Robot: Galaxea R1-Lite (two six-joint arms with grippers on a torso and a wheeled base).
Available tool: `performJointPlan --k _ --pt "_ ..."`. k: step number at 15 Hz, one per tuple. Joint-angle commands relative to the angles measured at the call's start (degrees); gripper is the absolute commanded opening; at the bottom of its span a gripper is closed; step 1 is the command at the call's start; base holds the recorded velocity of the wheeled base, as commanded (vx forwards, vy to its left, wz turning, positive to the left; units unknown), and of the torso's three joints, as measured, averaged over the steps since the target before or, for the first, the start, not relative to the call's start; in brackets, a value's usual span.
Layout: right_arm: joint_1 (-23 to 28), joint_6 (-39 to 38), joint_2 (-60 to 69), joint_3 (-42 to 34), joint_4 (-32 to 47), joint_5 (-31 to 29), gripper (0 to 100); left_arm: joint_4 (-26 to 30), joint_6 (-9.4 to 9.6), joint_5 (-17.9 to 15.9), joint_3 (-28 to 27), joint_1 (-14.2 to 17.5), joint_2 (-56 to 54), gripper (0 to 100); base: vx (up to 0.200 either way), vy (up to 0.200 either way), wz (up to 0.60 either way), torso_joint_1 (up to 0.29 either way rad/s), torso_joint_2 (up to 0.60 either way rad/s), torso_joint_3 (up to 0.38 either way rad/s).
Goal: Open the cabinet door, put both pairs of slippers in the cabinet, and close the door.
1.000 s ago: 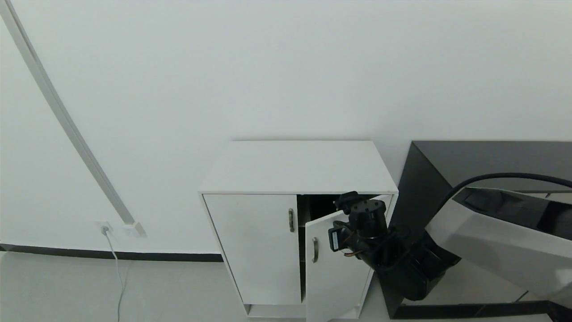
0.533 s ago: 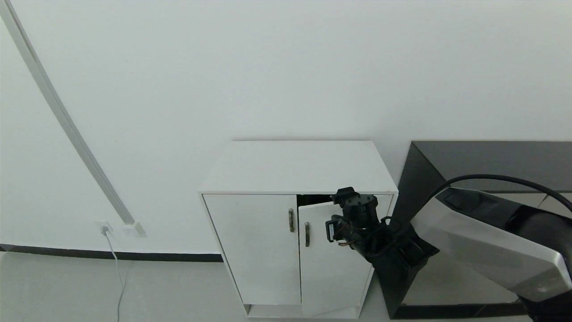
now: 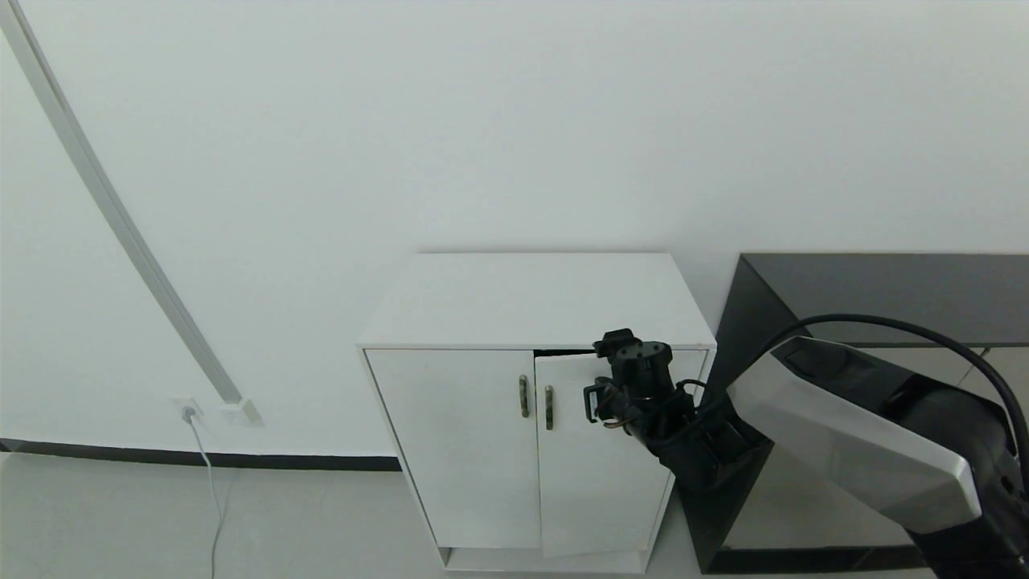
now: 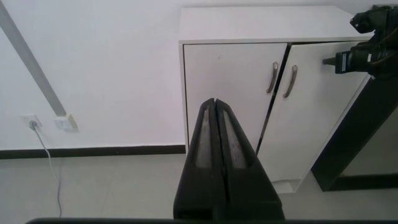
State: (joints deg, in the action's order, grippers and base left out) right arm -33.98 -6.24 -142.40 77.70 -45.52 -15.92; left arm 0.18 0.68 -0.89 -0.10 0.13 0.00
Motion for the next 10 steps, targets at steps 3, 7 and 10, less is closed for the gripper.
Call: performJointPlan --k 3,7,10 --pt "0.49 0.00 -1.13 1.84 0.78 0.01 0 -0.01 0.02 0.01 0.01 0.04 0.00 0 0.000 0.000 0.00 0.000 0.00 0.000" --pt "1.37 0.00 -2.09 3.07 0.78 0.01 0 -0.01 0.02 0.01 0.01 0.04 0.00 0 0.000 0.000 0.00 0.000 0.00 0.000" --pt "1.72 0.00 -2.36 3.86 0.87 0.01 0 -0.01 0.02 0.01 0.01 0.04 0.00 0 0.000 0.000 0.00 0.000 0.00 0.000"
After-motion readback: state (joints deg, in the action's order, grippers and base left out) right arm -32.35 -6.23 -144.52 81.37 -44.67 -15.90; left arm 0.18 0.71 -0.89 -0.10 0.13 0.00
